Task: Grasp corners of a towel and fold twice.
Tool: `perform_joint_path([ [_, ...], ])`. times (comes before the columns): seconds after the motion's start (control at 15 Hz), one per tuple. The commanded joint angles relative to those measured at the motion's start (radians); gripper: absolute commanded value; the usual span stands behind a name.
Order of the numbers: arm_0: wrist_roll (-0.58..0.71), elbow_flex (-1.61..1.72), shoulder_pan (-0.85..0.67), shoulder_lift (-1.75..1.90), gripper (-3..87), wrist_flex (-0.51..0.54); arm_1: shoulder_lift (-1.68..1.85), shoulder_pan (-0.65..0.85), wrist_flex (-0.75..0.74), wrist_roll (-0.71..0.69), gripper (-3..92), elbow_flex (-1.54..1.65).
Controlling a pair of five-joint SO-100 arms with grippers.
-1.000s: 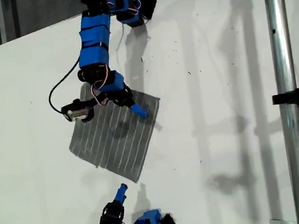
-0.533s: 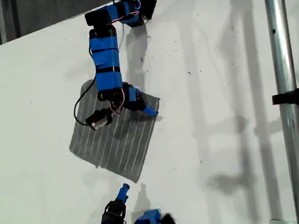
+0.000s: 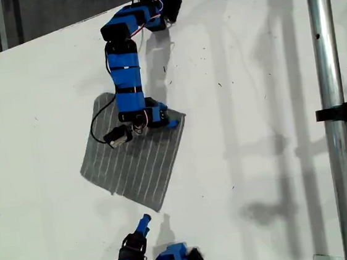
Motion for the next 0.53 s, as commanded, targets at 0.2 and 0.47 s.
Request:
perform_joint_path([
  [0.2,-0.028,0.008,-0.037,-0.075,17.0,-0.003,0.009,0.002,0.012,0.063,-0.2,-0.043],
  [0.47,-0.052,0.052,-0.049,-0.166,21.4,-0.028,0.043,-0.017,0.025,0.069,-0.2,-0.041],
])
